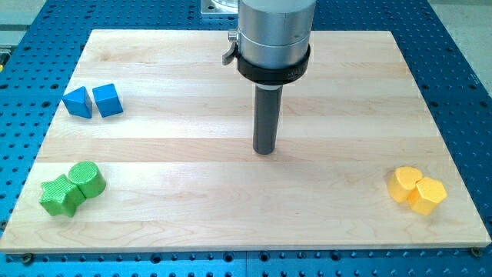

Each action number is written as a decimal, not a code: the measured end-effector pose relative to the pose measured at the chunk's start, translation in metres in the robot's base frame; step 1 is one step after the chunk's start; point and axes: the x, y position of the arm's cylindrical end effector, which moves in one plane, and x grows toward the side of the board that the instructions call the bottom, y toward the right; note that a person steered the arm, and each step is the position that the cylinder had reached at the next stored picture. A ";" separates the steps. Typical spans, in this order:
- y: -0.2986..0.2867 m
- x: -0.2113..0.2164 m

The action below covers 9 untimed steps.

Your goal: Separate the green blocks

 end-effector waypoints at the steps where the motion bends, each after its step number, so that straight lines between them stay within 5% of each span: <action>1: -0.034 0.023; 3: -0.073 0.134; 5: -0.126 0.141; 7: -0.269 0.141; 9: -0.268 0.085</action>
